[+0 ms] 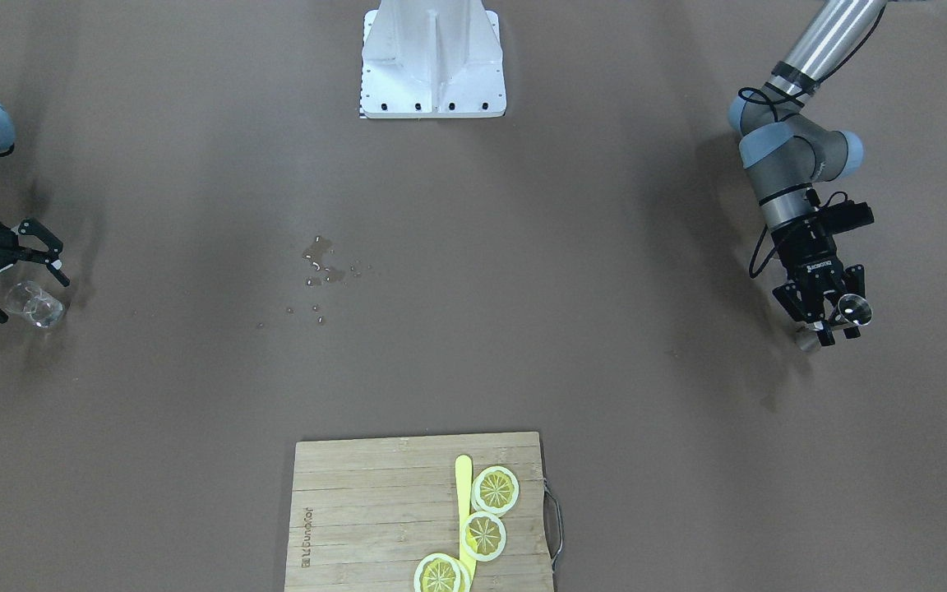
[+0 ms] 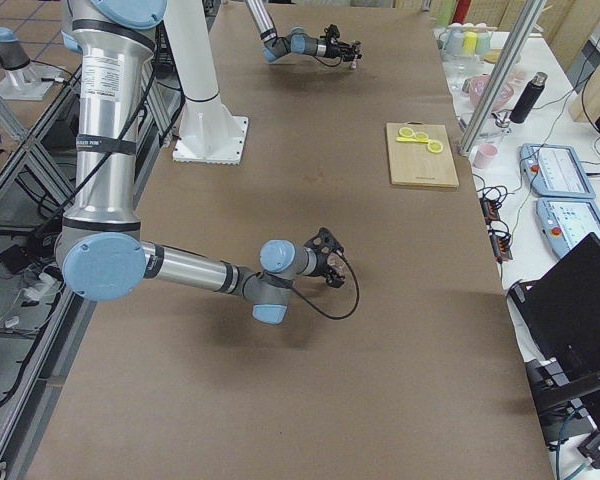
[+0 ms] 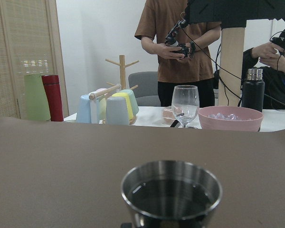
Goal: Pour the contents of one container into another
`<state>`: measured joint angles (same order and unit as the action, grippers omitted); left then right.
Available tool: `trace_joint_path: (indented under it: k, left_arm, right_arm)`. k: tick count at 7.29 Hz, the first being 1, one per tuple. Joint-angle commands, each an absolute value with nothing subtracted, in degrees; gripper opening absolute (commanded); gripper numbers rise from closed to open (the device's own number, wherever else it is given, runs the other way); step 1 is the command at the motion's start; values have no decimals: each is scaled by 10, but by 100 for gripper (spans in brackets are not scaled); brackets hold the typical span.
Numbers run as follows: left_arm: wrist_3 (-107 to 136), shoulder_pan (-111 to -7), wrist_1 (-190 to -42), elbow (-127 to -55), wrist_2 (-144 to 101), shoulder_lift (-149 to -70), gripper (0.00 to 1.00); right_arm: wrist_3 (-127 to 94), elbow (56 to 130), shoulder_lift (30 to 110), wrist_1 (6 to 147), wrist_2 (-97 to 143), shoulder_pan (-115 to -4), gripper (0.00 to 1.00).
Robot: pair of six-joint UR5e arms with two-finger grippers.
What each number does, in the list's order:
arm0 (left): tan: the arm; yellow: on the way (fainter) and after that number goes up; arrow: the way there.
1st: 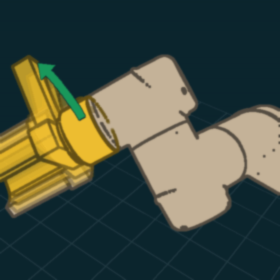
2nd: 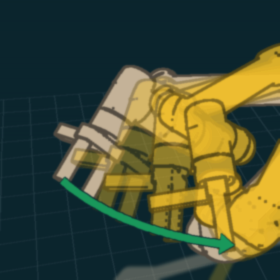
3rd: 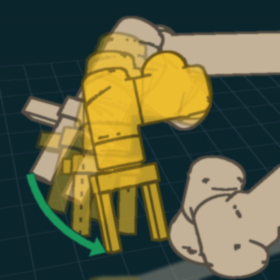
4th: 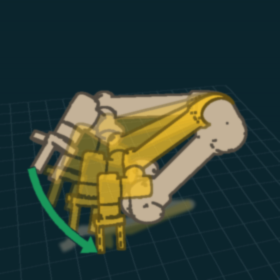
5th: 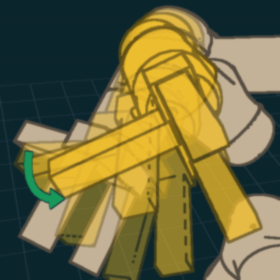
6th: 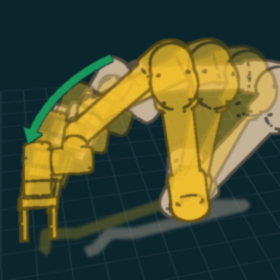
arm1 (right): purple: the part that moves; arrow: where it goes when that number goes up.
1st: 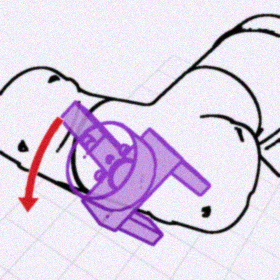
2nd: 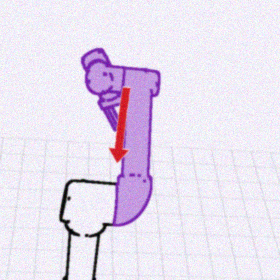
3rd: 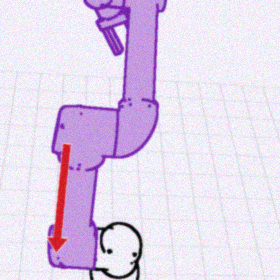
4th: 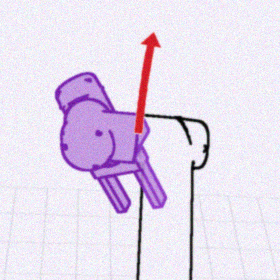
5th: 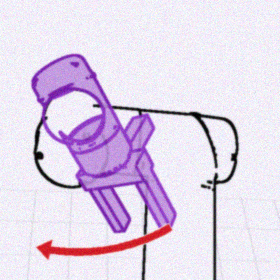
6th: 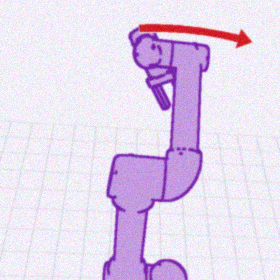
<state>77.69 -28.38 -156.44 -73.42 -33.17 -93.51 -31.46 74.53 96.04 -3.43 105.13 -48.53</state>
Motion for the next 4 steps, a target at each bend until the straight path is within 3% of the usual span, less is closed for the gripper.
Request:
trace_joint_path:
  k: [1, 3, 4]
  left_arm:
    - [777, -280, -1564, -735, -329, -935, 40]
    - [777, -279, -1564, -735, -326, -935, 33]
    - [777, -279, -1564, -735, -326, -935, 30]
  right_arm:
    - [-315, 737, 959, -36, 1035, -469, 100]
    - [-309, 734, 959, -40, 1036, -468, 74]
    - [-308, 733, 959, -40, 1036, -468, 72]
